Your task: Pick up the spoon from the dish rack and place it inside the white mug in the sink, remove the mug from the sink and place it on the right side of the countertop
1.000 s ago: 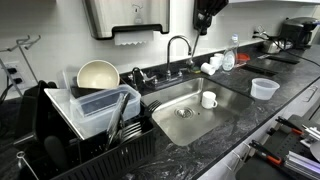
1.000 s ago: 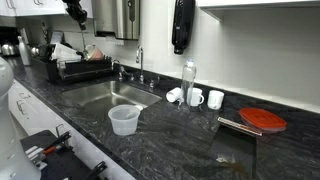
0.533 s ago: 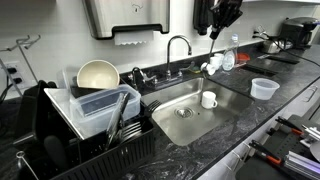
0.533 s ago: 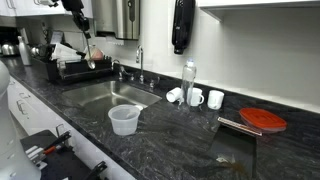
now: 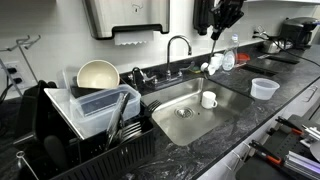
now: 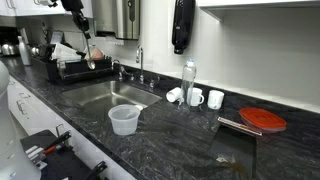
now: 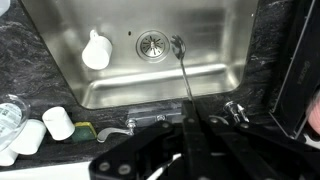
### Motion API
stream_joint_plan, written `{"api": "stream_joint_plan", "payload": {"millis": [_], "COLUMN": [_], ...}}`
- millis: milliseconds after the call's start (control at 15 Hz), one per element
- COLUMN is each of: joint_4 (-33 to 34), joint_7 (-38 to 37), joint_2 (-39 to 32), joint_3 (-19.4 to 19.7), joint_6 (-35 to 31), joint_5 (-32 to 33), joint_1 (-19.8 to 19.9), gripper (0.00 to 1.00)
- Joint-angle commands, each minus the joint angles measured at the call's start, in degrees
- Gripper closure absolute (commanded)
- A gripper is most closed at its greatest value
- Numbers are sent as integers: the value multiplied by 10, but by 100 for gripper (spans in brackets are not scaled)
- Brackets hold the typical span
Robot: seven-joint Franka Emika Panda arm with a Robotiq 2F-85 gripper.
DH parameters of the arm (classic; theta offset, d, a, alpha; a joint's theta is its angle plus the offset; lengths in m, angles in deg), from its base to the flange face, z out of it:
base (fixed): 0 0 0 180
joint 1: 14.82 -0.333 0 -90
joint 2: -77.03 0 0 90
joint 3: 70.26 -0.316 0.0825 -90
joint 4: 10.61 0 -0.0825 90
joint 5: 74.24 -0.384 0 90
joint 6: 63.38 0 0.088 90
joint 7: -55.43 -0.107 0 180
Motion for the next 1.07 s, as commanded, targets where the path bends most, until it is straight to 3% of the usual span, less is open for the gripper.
{"api": "stream_joint_plan", "payload": {"millis": [0,733,1000], "joint_4": [1,-10,-15], "joint_7": [1,-21,-36], "joint_2": [0,-25,-66], "joint_3": [-1,11,22], "joint_6": [1,0,-5], "joint_5": [-1,126,166], "joint_1": [2,98,106], "gripper": [96,99,99]}}
